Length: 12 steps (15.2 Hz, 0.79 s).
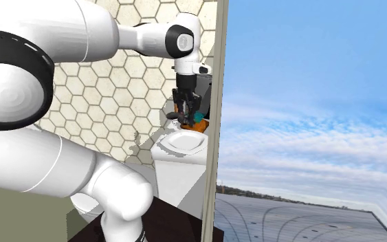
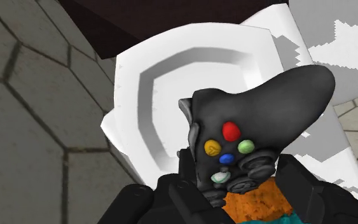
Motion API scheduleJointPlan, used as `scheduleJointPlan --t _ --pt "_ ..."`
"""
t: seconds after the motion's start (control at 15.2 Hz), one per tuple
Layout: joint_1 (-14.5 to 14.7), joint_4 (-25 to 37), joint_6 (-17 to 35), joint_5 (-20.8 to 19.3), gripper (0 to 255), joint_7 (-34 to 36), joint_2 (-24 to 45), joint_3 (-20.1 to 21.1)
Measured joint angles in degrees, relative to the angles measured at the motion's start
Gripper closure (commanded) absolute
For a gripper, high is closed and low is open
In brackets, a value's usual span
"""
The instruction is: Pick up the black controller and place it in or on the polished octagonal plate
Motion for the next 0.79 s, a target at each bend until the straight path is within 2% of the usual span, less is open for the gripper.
scheduleJointPlan --t 0.79 --pt "-0.35 -9.63 8.0 -0.42 255 -1.24 -1.52 -0.71"
